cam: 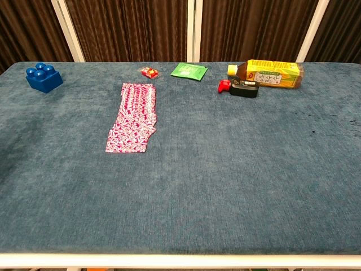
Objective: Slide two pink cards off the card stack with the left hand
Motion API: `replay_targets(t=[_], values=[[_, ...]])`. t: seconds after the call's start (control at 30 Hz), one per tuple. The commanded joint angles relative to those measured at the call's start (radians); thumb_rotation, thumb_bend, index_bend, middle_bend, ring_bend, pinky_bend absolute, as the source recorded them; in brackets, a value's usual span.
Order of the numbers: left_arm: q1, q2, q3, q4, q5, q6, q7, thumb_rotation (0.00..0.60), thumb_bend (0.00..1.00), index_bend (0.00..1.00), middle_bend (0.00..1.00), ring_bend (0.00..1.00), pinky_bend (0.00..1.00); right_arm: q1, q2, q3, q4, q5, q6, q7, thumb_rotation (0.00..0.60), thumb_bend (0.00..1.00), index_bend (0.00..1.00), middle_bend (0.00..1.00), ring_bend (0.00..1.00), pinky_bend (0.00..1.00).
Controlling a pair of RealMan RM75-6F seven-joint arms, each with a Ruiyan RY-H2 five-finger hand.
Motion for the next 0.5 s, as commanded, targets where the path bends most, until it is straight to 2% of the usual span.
replay_targets(t=[0.03, 0.33, 0.4, 0.43, 0.5], values=[[0.001, 0.000, 0.000, 0.003, -0.003, -0.002, -0.010, 0.600, 0.24, 0.11, 0.00, 0.00, 0.03, 0.002, -0.003, 0.000, 0.002, 0.002, -0.004, -0.002, 0.600, 0.20, 0.00, 0.00, 0.00, 0.00], [-0.004, 0.000, 0.003, 0.013, 0.003, -0.014, -0.026, 0.600, 0.24, 0.11, 0.00, 0.00, 0.05, 0.008, -0.002, 0.006, -0.010, 0.003, -0.003, -0.015, 0.600, 0.20, 0.00, 0.00, 0.00, 0.00], [-0.003, -0.003, -0.002, 0.015, 0.001, -0.008, -0.018, 0.600, 0.24, 0.11, 0.05, 0.05, 0.16, 0.009, -0.002, 0.005, -0.010, 0.007, -0.007, -0.017, 0.600, 0.20, 0.00, 0.00, 0.00, 0.00], [-0.002, -0.008, -0.005, 0.016, 0.001, -0.001, -0.015, 0.600, 0.25, 0.11, 0.14, 0.15, 0.30, 0.009, -0.002, 0.004, -0.010, 0.008, -0.009, -0.018, 0.600, 0.20, 0.00, 0.00, 0.00, 0.00], [-0.001, -0.019, -0.008, 0.025, 0.007, 0.010, 0.006, 0.600, 0.28, 0.11, 0.39, 0.45, 0.61, 0.009, -0.002, 0.003, -0.007, 0.008, -0.010, -0.020, 0.600, 0.20, 0.00, 0.00, 0.00, 0.00]])
